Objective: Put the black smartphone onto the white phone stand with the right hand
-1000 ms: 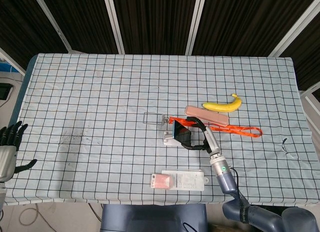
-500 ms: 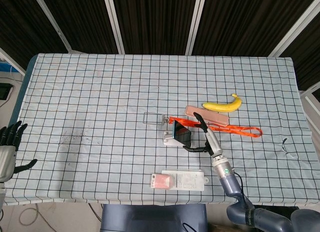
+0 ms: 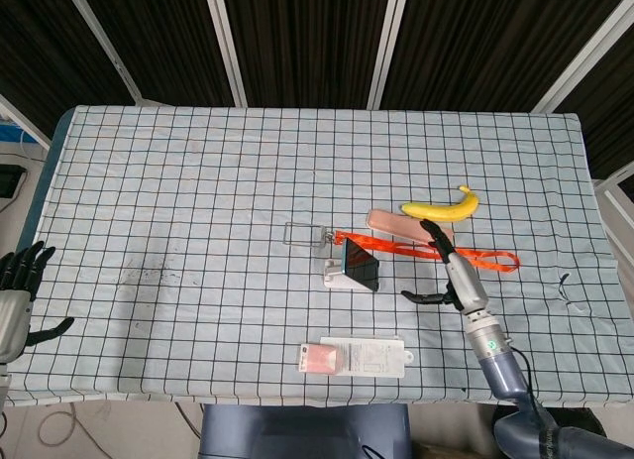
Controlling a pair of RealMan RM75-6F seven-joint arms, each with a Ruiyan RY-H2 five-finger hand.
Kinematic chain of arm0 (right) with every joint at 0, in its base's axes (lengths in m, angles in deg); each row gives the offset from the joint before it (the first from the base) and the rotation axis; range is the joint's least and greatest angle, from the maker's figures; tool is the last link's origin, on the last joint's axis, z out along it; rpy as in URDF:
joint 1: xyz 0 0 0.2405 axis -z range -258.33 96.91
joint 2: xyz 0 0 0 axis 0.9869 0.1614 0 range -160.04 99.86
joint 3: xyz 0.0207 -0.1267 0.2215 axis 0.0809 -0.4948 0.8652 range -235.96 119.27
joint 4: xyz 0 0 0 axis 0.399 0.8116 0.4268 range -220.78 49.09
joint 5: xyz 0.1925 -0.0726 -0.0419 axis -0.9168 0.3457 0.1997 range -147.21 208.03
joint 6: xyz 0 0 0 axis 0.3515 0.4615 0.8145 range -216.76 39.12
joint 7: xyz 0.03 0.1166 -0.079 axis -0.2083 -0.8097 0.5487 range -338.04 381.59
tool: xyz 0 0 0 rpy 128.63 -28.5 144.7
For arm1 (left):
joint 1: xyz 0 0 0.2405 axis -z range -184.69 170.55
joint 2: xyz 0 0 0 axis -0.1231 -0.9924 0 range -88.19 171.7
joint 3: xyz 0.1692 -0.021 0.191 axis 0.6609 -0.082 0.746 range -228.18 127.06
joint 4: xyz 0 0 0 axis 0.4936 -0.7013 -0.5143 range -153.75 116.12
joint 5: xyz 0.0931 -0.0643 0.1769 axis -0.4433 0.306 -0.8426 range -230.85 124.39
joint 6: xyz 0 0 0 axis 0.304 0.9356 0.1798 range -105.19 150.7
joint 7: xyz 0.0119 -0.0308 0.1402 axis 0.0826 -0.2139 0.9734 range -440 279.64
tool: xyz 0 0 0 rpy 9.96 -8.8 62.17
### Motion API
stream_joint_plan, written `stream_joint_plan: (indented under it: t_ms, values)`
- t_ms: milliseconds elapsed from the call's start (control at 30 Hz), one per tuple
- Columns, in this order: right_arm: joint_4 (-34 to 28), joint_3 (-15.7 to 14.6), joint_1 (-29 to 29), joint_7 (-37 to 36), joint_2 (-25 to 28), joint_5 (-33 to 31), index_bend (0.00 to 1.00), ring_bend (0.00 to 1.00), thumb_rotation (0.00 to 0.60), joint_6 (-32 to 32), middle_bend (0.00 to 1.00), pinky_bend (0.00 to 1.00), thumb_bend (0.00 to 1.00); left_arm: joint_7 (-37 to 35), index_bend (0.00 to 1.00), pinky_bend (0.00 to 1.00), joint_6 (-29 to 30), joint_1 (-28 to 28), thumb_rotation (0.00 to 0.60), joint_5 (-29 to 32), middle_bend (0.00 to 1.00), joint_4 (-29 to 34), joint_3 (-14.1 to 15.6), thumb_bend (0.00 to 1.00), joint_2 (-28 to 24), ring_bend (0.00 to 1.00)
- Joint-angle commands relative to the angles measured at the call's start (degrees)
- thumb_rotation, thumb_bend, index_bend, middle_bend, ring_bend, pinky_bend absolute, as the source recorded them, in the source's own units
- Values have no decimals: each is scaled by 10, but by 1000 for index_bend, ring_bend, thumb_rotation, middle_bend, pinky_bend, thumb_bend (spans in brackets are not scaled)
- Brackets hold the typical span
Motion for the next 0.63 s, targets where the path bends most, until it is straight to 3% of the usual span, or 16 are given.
stream_joint_plan:
  t_ms: [33, 300, 433, 633]
  values:
    - [-55, -17, 29, 93, 73, -5, 0, 0, 600, 18, 0, 166, 38, 4, 0, 0, -1, 0, 600, 1, 0, 3, 1, 0, -3, 0]
    - [-83, -72, 97, 366, 163, 15, 0, 0, 600, 102, 0, 157, 37, 24, 0, 0, 5, -4, 600, 1, 0, 5, 2, 0, -5, 0]
    - [-102, -83, 137, 439, 178, 2, 0, 0, 600, 151, 0, 156, 37, 39, 0, 0, 6, -6, 600, 3, 0, 6, 3, 0, -3, 0]
    - [-108, -80, 153, 467, 172, 2, 0, 0, 600, 172, 0, 156, 38, 48, 0, 0, 7, -6, 600, 8, 0, 7, 1, 0, 0, 0]
